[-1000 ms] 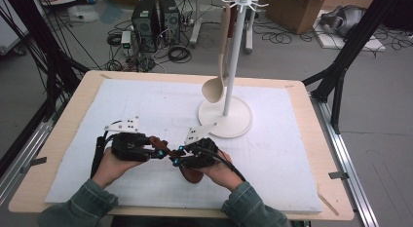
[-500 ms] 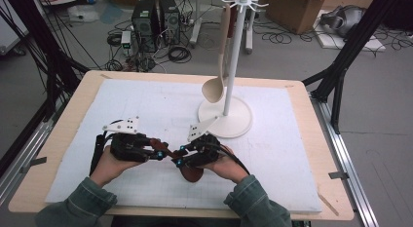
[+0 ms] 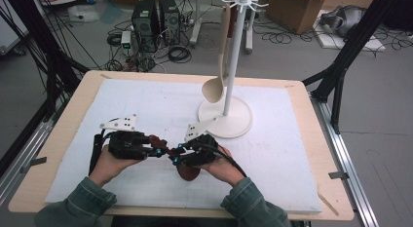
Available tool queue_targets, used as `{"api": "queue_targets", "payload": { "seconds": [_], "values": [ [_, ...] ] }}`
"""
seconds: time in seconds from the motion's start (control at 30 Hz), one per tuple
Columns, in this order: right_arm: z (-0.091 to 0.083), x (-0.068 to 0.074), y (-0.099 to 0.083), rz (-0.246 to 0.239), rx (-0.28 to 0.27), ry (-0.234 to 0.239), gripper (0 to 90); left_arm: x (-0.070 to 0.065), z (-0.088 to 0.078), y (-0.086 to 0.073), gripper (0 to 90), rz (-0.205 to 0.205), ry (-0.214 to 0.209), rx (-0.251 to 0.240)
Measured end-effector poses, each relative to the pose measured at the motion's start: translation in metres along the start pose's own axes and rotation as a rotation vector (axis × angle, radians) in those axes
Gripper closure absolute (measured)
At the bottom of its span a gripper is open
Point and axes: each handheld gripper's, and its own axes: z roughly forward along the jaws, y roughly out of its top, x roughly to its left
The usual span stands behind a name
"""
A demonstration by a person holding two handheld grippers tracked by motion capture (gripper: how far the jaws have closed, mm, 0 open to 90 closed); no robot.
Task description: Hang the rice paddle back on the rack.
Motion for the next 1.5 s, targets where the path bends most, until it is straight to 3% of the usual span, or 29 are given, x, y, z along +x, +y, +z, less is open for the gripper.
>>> {"api": "queue_targets", "payload": {
  "seconds": [0.2, 0.37, 0.53, 0.9, 1.17, 1.37, 1.5],
  "values": [
    [0.0, -0.003, -0.002, -0.012, 0.014, 0.073, 69.7, 0.0, 0.001, 0.0, 71.5, 0.016, -0.042, -0.002],
    [-0.001, -0.002, -0.001, -0.006, 0.002, 0.081, 72.0, 0.0, 0.001, 0.0, 70.9, 0.007, -0.039, -0.013],
    [-0.007, 0.0, -0.003, 0.012, -0.018, 0.029, 72.8, 0.001, -0.004, 0.0, 57.2, 0.005, 0.02, -0.013],
    [-0.034, -0.009, -0.012, 0.104, -0.125, -0.08, 73.8, 0.002, -0.016, -0.004, 48.0, 0.027, 0.111, -0.017],
    [-0.047, -0.014, -0.015, 0.158, -0.168, -0.163, 74.4, 0.003, -0.02, -0.007, 45.9, 0.022, 0.135, -0.018],
    [-0.049, -0.018, -0.019, 0.198, -0.158, -0.233, 74.6, 0.004, -0.02, -0.01, 44.7, 0.021, 0.141, -0.011],
    [-0.05, -0.022, -0.022, 0.232, -0.177, -0.245, 74.5, 0.004, -0.02, -0.01, 44.0, 0.022, 0.144, -0.006]
  ]
}}
